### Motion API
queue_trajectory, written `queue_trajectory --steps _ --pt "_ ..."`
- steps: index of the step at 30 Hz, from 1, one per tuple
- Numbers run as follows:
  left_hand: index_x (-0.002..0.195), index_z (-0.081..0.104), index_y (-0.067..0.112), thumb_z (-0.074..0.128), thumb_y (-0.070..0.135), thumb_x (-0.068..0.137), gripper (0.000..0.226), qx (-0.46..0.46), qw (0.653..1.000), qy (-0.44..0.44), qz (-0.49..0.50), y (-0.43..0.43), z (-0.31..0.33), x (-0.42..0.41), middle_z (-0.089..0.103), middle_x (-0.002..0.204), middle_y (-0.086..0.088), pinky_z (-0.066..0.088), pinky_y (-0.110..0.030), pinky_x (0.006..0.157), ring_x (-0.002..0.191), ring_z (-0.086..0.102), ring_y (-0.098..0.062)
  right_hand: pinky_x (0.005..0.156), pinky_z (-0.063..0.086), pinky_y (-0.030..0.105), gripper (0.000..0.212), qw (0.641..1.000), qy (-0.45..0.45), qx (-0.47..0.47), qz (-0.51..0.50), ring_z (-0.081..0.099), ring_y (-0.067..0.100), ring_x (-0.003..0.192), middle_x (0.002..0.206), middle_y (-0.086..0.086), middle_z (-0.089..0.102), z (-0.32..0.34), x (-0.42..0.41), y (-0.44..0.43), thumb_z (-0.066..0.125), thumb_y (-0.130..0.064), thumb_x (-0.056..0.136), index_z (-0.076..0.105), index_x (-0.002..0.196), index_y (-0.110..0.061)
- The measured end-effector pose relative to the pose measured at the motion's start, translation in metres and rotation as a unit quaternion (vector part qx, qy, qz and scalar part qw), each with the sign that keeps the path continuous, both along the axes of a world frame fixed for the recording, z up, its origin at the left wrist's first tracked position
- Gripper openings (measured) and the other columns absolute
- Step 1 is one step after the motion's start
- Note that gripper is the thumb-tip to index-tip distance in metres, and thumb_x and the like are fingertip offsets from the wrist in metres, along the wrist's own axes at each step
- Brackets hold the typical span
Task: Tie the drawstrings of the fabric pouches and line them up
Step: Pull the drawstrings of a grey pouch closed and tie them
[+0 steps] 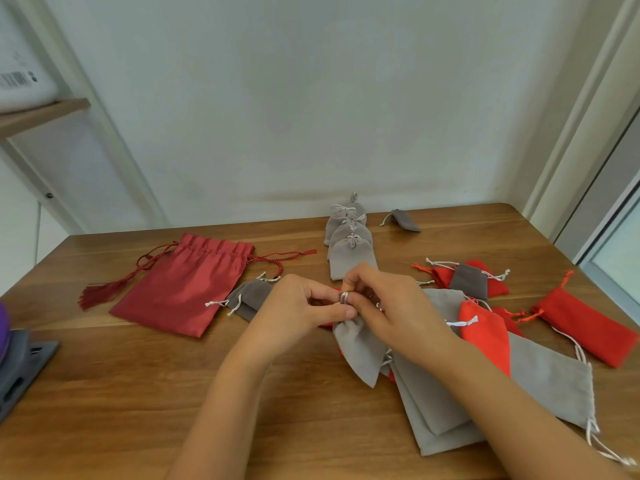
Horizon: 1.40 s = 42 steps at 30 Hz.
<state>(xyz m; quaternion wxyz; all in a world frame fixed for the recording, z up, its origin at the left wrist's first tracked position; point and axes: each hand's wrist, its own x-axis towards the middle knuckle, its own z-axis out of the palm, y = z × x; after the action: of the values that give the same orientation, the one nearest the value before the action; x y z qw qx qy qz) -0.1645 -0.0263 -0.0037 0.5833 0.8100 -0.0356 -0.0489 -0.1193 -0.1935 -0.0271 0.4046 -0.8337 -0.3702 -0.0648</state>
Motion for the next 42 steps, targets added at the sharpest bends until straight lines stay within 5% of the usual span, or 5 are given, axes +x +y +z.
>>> queue_trajectory --steps 7,14,24,36,42 --pt "0.080 0.077 0.020 0.072 0.017 0.084 0.007 0.162 0.979 -0.118 0.025 -0.002 -0.012 0.004 0.060 0.064 0.024 0.037 -0.013 0.058 0.060 0.051 0.004 0.065 0.048 0.018 0.007 1.000 0.003 0.025 0.013 0.062 0.005 0.075 0.076 -0.013 0.065 0.000 0.007 -0.005 0.060 -0.024 0.087 0.066 0.089 -0.021" --pt "0.064 0.072 0.031 0.065 0.014 0.089 0.031 0.031 0.987 -0.093 0.125 -0.010 -0.011 0.006 0.065 0.057 0.010 0.041 -0.013 0.058 0.057 0.054 0.003 0.066 0.047 0.013 0.011 0.998 0.000 0.027 -0.051 0.060 0.006 0.078 0.077 -0.015 0.063 -0.004 0.010 -0.003 0.073 -0.019 0.084 0.069 0.094 -0.023" --pt "0.081 0.075 0.010 0.075 0.009 0.077 0.004 -0.176 0.963 0.044 0.197 -0.009 -0.010 0.009 0.063 0.057 0.004 0.038 -0.013 0.047 0.051 0.052 -0.001 0.065 0.037 0.004 0.008 0.995 -0.086 0.028 -0.039 0.050 -0.010 0.073 0.077 -0.023 0.048 0.001 0.009 -0.006 0.075 -0.024 0.078 0.070 0.079 -0.017" --pt "0.081 0.074 0.013 0.076 0.003 0.074 0.012 -0.105 0.987 -0.043 0.114 0.000 -0.003 0.005 0.074 0.077 -0.002 0.050 -0.014 0.069 0.073 0.066 -0.008 0.061 0.038 0.012 0.021 0.997 -0.032 0.075 -0.016 0.055 0.008 0.073 0.076 -0.012 0.060 0.011 0.009 -0.012 0.069 -0.042 0.081 0.074 0.080 -0.022" --pt "0.077 0.076 0.021 0.078 0.004 0.075 0.017 -0.031 0.992 -0.101 0.064 -0.002 -0.004 0.004 0.075 0.083 -0.001 0.052 -0.022 0.082 0.085 0.070 -0.014 0.090 0.035 0.003 0.025 0.999 0.001 0.037 0.011 0.051 -0.007 0.110 0.112 -0.019 0.062 0.013 0.014 -0.016 0.065 -0.034 0.088 0.069 0.111 -0.024"
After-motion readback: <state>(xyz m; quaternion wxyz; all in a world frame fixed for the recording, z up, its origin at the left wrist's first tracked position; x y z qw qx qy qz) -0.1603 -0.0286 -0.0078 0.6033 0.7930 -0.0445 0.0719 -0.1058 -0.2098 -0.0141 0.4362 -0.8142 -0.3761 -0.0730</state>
